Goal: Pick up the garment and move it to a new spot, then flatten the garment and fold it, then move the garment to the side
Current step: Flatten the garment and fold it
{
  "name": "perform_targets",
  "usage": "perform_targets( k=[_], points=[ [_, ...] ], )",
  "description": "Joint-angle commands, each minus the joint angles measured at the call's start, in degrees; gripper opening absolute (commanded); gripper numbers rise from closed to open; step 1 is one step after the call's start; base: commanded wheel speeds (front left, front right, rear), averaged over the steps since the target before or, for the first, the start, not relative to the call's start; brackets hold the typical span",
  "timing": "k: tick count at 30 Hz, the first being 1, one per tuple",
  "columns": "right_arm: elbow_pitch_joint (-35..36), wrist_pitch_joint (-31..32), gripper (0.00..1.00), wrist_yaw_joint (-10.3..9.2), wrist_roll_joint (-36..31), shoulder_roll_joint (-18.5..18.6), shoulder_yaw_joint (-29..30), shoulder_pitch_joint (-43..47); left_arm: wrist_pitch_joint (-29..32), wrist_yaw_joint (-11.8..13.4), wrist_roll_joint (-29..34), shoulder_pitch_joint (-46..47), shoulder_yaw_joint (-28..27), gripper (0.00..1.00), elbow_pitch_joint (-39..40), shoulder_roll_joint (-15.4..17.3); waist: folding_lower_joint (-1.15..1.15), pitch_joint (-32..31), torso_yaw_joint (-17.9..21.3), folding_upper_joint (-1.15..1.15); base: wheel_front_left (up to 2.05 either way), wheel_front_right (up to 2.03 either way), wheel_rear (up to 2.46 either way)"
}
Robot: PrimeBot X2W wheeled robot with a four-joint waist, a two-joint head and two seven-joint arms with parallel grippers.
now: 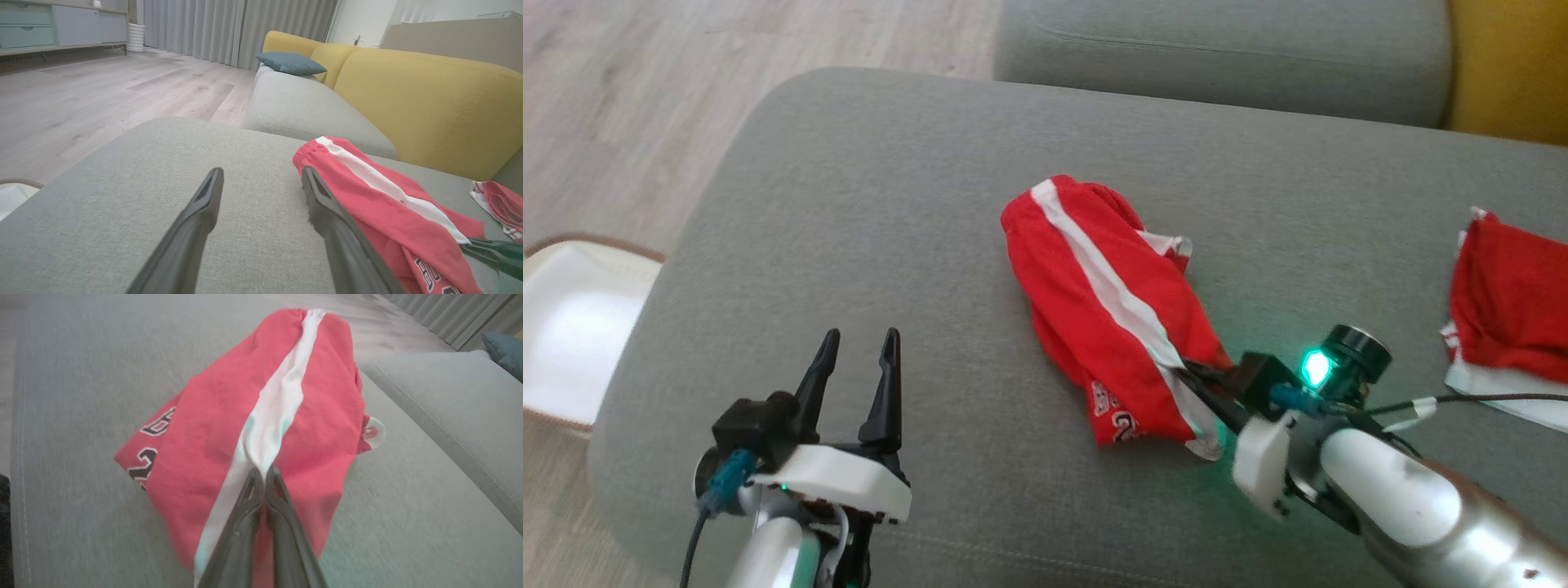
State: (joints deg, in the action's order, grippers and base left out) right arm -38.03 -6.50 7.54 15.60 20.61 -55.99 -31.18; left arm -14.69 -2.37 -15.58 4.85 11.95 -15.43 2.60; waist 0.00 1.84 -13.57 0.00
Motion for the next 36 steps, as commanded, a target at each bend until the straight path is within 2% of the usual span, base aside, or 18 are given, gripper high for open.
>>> perform_targets(
  k=[1,4,5,8,12,13,16,21,25,29,36],
  points=[
    [1.54,-0.15,0.0,-0.05,-0.02,2.16,-1.52,-1.68,-0.3,-0.16,0.58,1.89,-2.05,1.0,1.47,0.28,0.0,0.01,1.44,0.0,0.0,0.0,0.0],
    [1.57,-0.52,0.0,-0.05,-0.31,4.04,-3.15,-2.08,-0.3,-0.3,0.69,1.99,-1.97,1.0,1.32,0.28,0.0,-0.07,2.79,0.0,0.0,0.0,0.0],
    [1.41,-0.82,1.0,-0.05,-0.32,4.31,-2.87,-2.18,-0.3,-0.3,0.7,2.02,-1.96,1.0,1.3,0.28,0.0,-0.07,3.24,0.0,0.0,0.0,0.0],
    [0.6,-1.78,1.0,-0.05,1.35,3.99,0.53,-1.9,-0.3,-0.29,0.71,2.19,-2.01,1.0,1.3,0.28,0.0,-0.07,4.43,0.0,0.0,0.0,0.0],
    [0.21,-4.12,1.0,-0.05,3.41,2.3,9.64,-1.01,-0.3,-0.21,0.66,2.46,-2.37,1.0,1.52,0.28,0.0,-0.13,5.97,0.0,0.0,0.0,0.0],
    [0.21,-4.12,1.0,-0.05,3.41,2.3,9.64,-1.01,-0.3,-0.21,0.66,2.46,-2.37,1.0,1.52,0.28,0.0,-0.13,5.97,0.0,0.0,0.0,0.0],
    [0.83,-5.89,1.0,-0.05,3.87,0.39,19.02,0.77,-0.3,-0.17,0.68,2.75,-2.97,1.0,2.38,0.28,0.0,-0.36,6.96,0.0,0.0,0.0,0.0],
    [5.18,-7.54,1.0,-0.05,1.99,-4.85,34.21,6.96,-0.3,0.01,0.42,2.91,-4.59,1.0,4.78,0.28,0.0,-0.56,8.64,0.0,0.0,0.0,0.0],
    [10.79,-7.96,1.0,-0.05,-0.9,-11.29,43.0,14.64,-0.3,-0.05,-0.22,2.91,-5.35,1.0,6.89,0.28,0.0,-0.52,9.47,0.0,0.0,0.0,0.0],
    [15.52,-7.92,1.0,-0.05,-3.84,-15.91,46.06,21.6,-0.3,-0.4,0.23,2.62,-5.68,1.0,7.62,0.28,0.0,-0.28,10.18,0.0,0.0,0.0,0.0],
    [20.03,-4.72,1.0,-0.05,-2.88,-17.6,45.91,26.85,-0.3,-0.95,0.41,2.88,-5.36,1.0,7.42,0.28,0.0,0.45,9.95,0.0,0.0,0.0,0.0]
  ],
)
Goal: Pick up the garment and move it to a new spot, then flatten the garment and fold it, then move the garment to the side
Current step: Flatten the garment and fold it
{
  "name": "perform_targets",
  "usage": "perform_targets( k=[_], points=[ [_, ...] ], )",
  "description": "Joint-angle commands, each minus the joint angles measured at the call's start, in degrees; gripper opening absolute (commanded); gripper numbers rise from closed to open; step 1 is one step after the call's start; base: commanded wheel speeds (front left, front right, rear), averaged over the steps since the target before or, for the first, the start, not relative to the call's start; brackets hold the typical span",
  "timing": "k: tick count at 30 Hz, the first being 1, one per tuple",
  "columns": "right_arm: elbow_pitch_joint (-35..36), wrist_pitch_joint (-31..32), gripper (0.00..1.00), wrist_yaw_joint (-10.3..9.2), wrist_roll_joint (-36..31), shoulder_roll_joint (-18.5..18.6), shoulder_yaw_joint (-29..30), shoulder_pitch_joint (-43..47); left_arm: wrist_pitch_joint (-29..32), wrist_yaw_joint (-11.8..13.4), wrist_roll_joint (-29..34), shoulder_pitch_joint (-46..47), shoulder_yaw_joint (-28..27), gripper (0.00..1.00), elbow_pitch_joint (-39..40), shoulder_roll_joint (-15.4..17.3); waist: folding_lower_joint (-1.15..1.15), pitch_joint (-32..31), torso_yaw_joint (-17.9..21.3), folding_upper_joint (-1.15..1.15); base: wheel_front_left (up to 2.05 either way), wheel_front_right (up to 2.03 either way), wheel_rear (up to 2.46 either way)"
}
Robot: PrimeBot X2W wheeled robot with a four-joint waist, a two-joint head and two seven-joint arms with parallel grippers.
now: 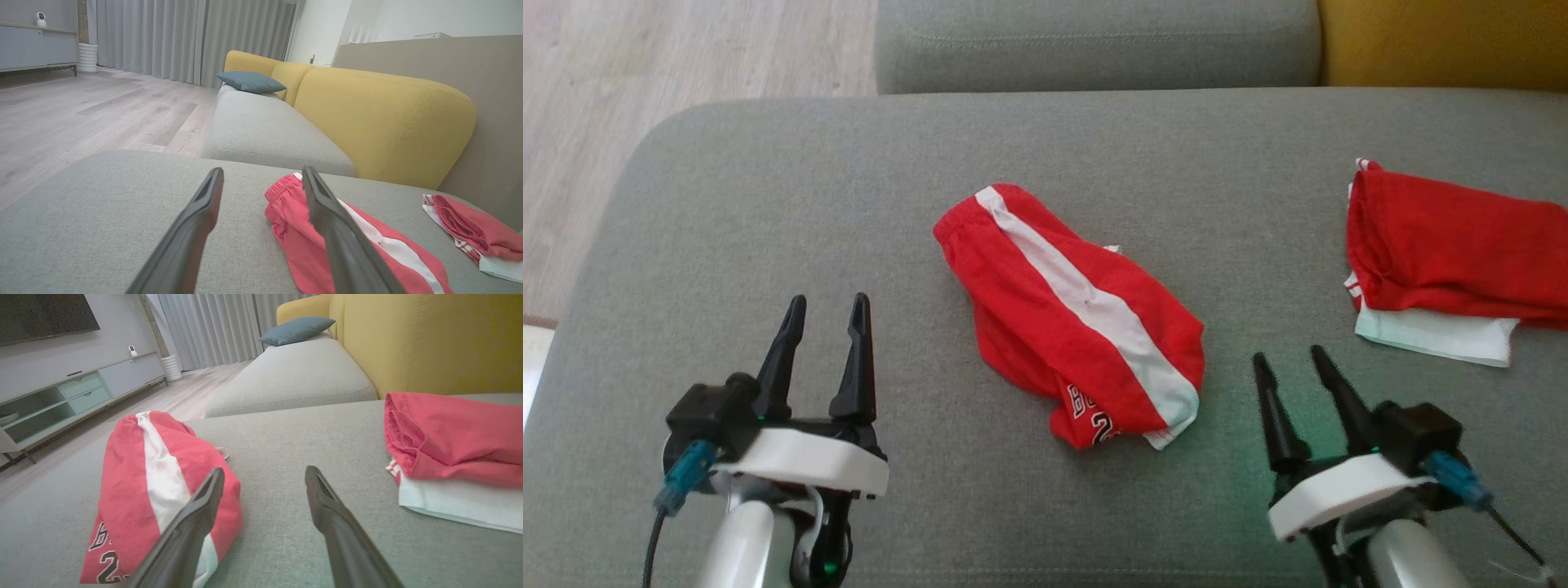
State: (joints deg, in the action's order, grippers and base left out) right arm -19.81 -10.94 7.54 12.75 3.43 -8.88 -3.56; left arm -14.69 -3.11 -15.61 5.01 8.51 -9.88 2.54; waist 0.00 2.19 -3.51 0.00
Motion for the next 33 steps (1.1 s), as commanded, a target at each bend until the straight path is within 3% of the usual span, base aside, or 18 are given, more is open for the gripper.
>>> perform_targets(
  k=[1,6,11,25,27,28,30,31,32,33],
  points=[
    [2.27,0.57,1.0,-0.05,0.6,-0.46,-2.06,-0.31,-0.3,-0.26,0.45,2.77,-1.8,1.0,1.76,0.34,0.0,0.35,-0.28,0.0,0.0,0.0,0.0],
    [2.49,6.12,1.0,-0.05,2.73,-0.5,-7.0,1.76,-0.3,-0.55,0.31,3.23,-1.29,1.0,0.75,0.33,0.0,1.74,-1.47,0.0,0.0,0.0,0.0],
    [0.61,10.43,1.0,-0.05,3.61,-0.47,-8.31,2.14,-0.3,-0.76,0.0,4.0,-0.94,1.0,0.25,0.33,0.0,3.14,-2.86,0.0,0.0,0.0,0.0],
    [-3.42,11.98,1.0,-0.05,3.95,-0.51,-7.93,-0.27,-0.3,-1.23,-0.07,5.23,-0.86,1.0,-0.18,0.33,0.0,5.07,-4.97,0.0,0.0,0.0,0.0],
    [-4.01,11.69,0.74,-0.05,4.21,-0.52,-7.87,-0.65,-0.3,-1.27,-0.01,5.32,-0.92,1.0,-0.29,0.33,0.0,5.12,-5.05,0.0,0.0,0.0,0.0],
    [-4.25,11.49,0.73,-0.05,4.37,-0.52,-7.86,-0.88,-0.3,-1.28,0.02,5.34,-0.95,1.0,-0.33,0.33,0.0,5.13,-5.06,0.0,0.0,0.0,0.0],
    [-4.65,10.97,0.9,-0.05,4.81,-0.53,-7.91,-1.38,-0.3,-1.29,0.08,5.34,-1.03,1.0,-0.38,0.33,0.0,5.16,-5.01,0.0,0.0,0.0,0.0],
    [-4.9,10.77,0.93,-0.05,5.05,-0.53,-7.94,-1.63,-0.3,-1.29,0.1,5.34,-1.07,1.0,-0.39,0.33,0.0,5.17,-4.98,0.0,0.0,0.0,0.0],
    [-5.18,10.54,0.89,-0.05,5.44,-0.54,-7.84,-1.85,-0.3,-1.28,0.13,5.32,-1.1,1.0,-0.4,0.33,0.0,5.16,-4.95,0.0,0.0,0.0,0.0],
    [-5.54,10.39,0.48,-0.05,5.85,-0.54,-7.69,-2.07,-0.3,-1.27,0.18,5.31,-1.1,1.0,-0.42,0.33,0.0,5.16,-4.92,0.0,0.0,0.0,0.0]
  ],
)
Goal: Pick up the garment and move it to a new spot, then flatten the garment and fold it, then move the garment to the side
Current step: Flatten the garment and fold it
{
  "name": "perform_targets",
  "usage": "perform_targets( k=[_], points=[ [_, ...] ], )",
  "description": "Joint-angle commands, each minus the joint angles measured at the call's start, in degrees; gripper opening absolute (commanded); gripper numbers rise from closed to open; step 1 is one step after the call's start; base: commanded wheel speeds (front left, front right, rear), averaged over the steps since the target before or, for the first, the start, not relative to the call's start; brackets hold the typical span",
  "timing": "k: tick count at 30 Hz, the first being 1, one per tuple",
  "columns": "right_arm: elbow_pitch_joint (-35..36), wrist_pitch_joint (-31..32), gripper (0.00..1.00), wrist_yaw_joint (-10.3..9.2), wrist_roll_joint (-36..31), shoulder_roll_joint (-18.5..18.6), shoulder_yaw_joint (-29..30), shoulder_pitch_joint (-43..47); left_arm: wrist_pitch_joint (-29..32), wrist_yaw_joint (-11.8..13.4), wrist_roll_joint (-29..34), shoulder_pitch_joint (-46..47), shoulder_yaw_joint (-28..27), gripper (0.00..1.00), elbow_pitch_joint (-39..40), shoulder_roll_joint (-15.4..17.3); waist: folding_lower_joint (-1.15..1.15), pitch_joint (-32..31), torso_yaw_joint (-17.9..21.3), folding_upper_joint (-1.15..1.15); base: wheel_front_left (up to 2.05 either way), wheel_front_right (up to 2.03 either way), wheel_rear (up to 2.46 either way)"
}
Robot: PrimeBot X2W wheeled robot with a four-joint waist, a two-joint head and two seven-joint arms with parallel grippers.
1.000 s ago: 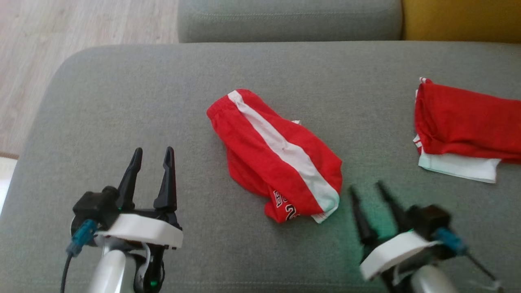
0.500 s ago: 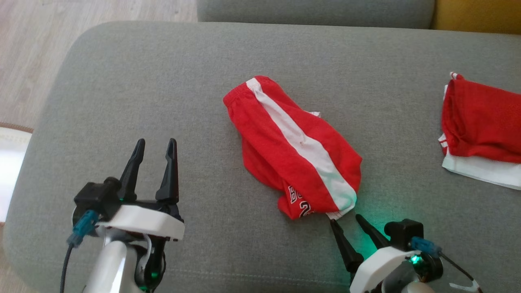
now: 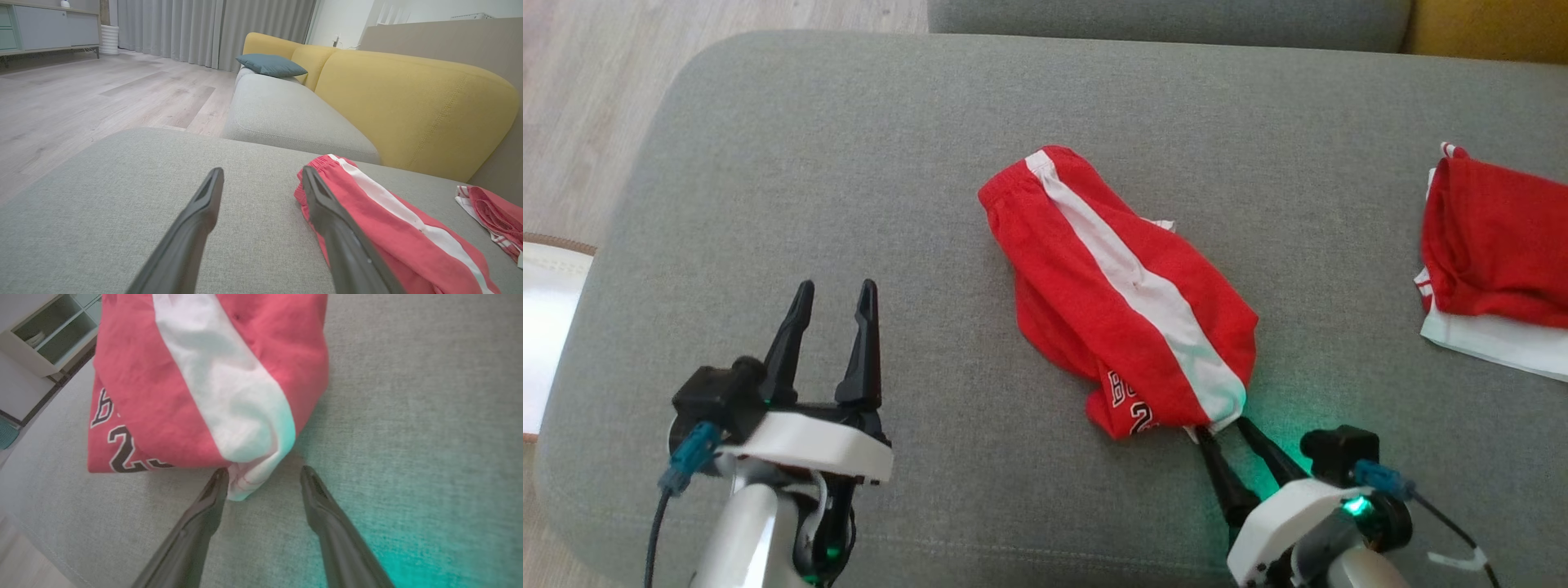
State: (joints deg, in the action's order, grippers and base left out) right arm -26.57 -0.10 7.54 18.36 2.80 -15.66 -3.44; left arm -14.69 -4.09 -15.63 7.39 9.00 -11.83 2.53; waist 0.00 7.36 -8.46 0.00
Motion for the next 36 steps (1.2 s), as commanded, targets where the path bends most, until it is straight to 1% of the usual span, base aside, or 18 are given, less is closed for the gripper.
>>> perform_targets(
  k=[1,2,7,9,11,13,18,21,23,27,30,32,33,34,36],
  points=[
    [0.78,-0.6,0.19,-0.05,0.36,0.1,-0.69,-2.47,-0.3,-0.28,0.21,2.95,-1.59,1.0,1.53,0.35,0.0,0.01,0.03,0.0,0.0,0.0,0.0],
    [0.37,-0.75,0.0,-0.05,0.5,0.1,-0.6,-2.74,-0.3,-0.28,0.2,2.99,-1.58,1.0,1.54,0.35,0.0,0.03,0.05,0.0,0.0,0.0,0.0],
    [-1.14,-1.73,0.0,-0.05,0.57,0.09,-0.14,-3.98,-0.3,-0.25,0.21,3.02,-1.77,1.0,1.65,0.35,0.0,0.09,0.2,0.0,0.0,0.0,0.0],
    [-1.43,-2.88,0.0,-0.05,-1.22,0.54,1.47,-4.71,-0.3,-0.24,0.25,2.88,-2.06,1.0,1.68,0.35,0.0,-0.03,0.43,0.0,0.0,0.0,0.0],
    [-1.21,-3.71,0.0,-0.05,-3.82,1.84,2.43,-5.28,-0.3,-0.23,0.3,2.77,-2.33,1.0,1.62,0.35,0.0,-0.36,0.77,0.0,0.0,0.0,0.0],
    [-0.65,-4.59,0.0,-0.05,-8.1,4.04,3.91,-6.04,-0.3,-0.23,0.36,2.71,-2.54,1.0,1.6,0.35,0.0,-0.85,1.26,0.0,0.0,0.0,0.0],
    [3.6,-5.95,0.0,-0.05,-22.08,9.53,9.65,-7.7,-0.3,-0.28,0.77,2.57,-2.81,1.0,1.88,0.35,0.0,-2.19,2.83,0.0,0.0,0.0,0.0],
    [7.17,-6.37,0.0,-0.05,-28.45,10.82,12.59,-7.47,-0.3,-0.49,1.23,2.69,-2.68,1.0,1.97,0.35,0.0,-2.89,3.77,0.0,0.0,0.0,0.0],
    [9.2,-6.53,0.0,-0.05,-30.69,10.62,13.0,-6.67,-0.3,-0.74,1.46,3.0,-2.53,1.0,1.9,0.35,0.0,-3.2,4.43,0.0,0.0,0.0,0.0],
    [12.06,-6.59,0.0,-0.05,-31.49,8.86,10.95,-4.5,-0.3,-1.57,1.86,5.09,-2.52,1.0,0.81,0.53,0.0,-2.91,6.03,0.0,0.0,0.0,0.0],
    [13.21,-6.9,0.0,-0.05,-31.68,7.43,9.4,-3.48,0.19,-2.46,1.14,8.78,-1.56,1.0,-1.66,1.83,0.0,-2.09,7.47,0.0,0.0,0.0,0.0],
    [13.46,-7.43,0.0,-0.05,-32.1,6.61,8.3,-3.19,3.35,-3.04,-0.2,12.2,0.78,1.0,-3.77,3.41,0.0,-1.29,8.51,0.0,0.0,0.0,0.0],
    [13.46,-7.43,0.0,-0.05,-32.1,6.61,8.3,-3.19,3.35,-3.04,-0.2,12.2,0.78,1.0,-3.77,3.41,0.0,-1.29,8.51,0.0,0.0,0.0,0.0],
    [13.52,-7.75,0.0,-0.05,-32.42,6.24,7.77,-3.22,5.62,-3.23,-1.61,14.12,2.3,1.0,-4.67,4.3,0.0,-0.79,9.07,0.0,0.0,0.0,0.0],
    [13.45,-8.52,0.0,-0.05,-33.18,5.55,6.73,-3.6,11.93,-3.34,-7.15,18.21,6.68,1.0,-6.04,6.45,0.0,0.21,10.35,0.0,0.0,0.0,0.0]
  ],
)
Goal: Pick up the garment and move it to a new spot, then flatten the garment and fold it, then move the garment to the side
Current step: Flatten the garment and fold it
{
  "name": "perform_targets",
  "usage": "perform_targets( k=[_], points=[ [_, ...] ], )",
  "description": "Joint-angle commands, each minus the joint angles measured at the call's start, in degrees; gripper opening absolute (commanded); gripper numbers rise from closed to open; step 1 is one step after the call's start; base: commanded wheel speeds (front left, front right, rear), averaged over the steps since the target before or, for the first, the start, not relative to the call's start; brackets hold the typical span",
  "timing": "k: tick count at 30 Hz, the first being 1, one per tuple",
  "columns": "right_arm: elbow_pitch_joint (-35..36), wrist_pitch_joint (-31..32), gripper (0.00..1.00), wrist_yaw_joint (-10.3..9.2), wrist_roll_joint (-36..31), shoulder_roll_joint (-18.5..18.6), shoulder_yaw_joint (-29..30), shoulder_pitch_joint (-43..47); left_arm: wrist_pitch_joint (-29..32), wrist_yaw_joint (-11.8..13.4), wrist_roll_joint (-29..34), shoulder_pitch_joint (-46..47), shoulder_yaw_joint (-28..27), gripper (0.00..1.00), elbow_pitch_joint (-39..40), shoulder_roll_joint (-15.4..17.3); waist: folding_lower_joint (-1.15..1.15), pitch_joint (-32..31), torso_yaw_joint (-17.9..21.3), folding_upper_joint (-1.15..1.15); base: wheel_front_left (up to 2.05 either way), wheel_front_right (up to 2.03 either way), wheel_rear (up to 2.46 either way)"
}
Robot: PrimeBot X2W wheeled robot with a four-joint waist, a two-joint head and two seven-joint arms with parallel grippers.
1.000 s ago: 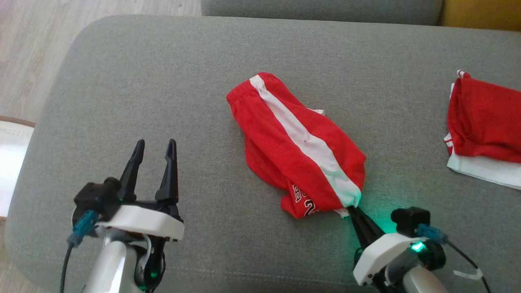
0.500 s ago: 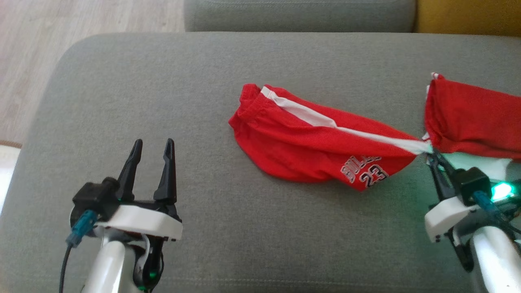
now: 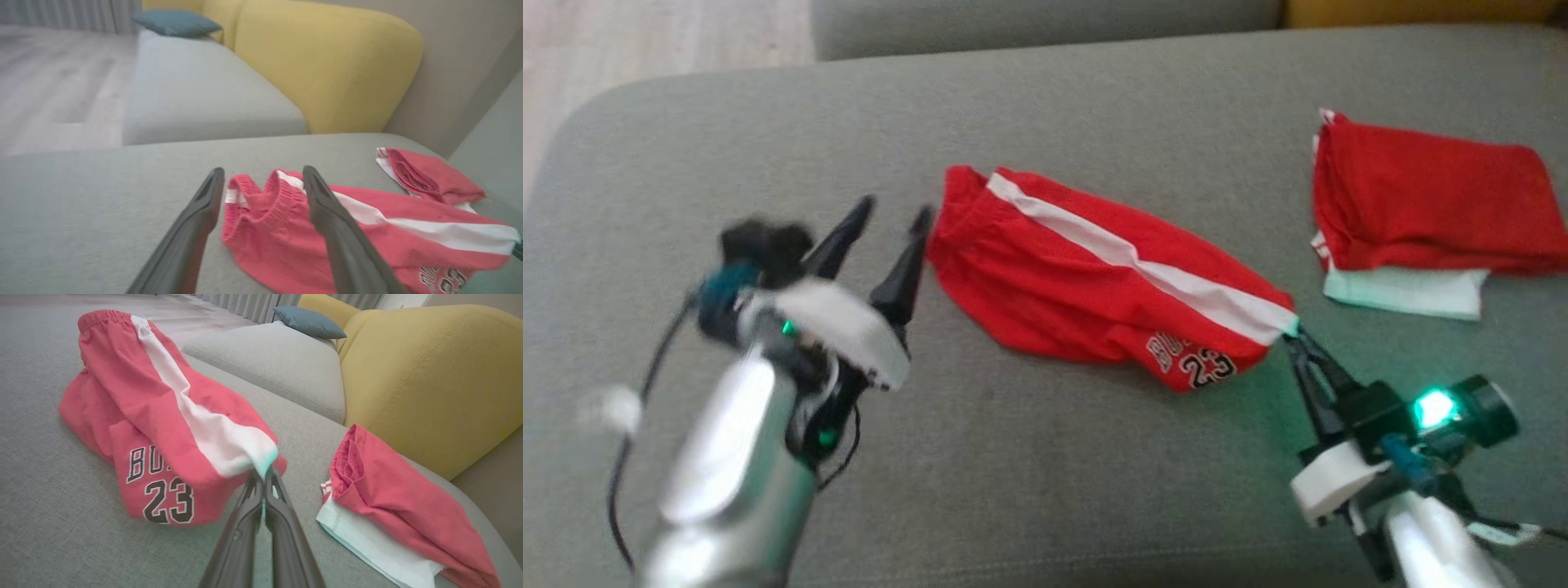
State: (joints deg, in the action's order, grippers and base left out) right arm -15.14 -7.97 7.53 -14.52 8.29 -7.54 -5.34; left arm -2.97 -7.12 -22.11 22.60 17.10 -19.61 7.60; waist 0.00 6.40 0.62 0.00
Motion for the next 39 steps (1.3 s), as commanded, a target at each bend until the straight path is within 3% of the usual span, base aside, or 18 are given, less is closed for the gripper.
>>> perform_targets(
  k=[1,6,9,14,26,39],
  points=[
    [1.94,-1.02,0.0,-0.04,-0.66,-0.27,-1.92,-2.04,3.17,-0.32,-4.07,5.22,0.89,1.0,1.71,3.0,0.0,1.73,1.97,0.0,0.0,0.0,0.0],
    [1.05,-2.72,0.0,-0.04,-1.82,-1.71,-3.77,-4.3,19.11,-0.34,-19.85,15.4,8.06,1.0,0.74,10.97,0.0,4.22,5.07,0.0,0.0,0.0,0.0],
    [-0.04,-3.2,0.0,-0.04,-2.38,-2.39,-4.51,-5.67,29.44,-0.35,-29.0,19.85,9.76,1.0,-1.24,13.73,0.0,5.4,6.59,0.0,0.0,0.0,0.0],
    [-1.34,-3.97,0.0,-0.04,-3.06,-3.36,-5.97,-7.91,39.22,-0.35,-33.81,25.72,12.07,1.0,-4.9,17.62,0.0,7.21,8.51,0.0,0.0,0.0,0.0],
    [-3.71,-5.47,0.0,-0.04,-3.49,-4.8,-7.59,-11.04,42.81,-0.36,-35.64,31.98,16.64,1.0,-9.59,18.95,0.0,9.91,11.12,0.0,0.0,0.0,0.0],
    [-4.61,-6.31,0.0,-0.04,-3.75,-5.36,-7.3,-11.78,39.87,-0.36,-36.81,34.21,21.38,1.0,-11.47,18.68,0.0,11.07,11.76,0.0,0.0,0.0,0.0]
  ],
)
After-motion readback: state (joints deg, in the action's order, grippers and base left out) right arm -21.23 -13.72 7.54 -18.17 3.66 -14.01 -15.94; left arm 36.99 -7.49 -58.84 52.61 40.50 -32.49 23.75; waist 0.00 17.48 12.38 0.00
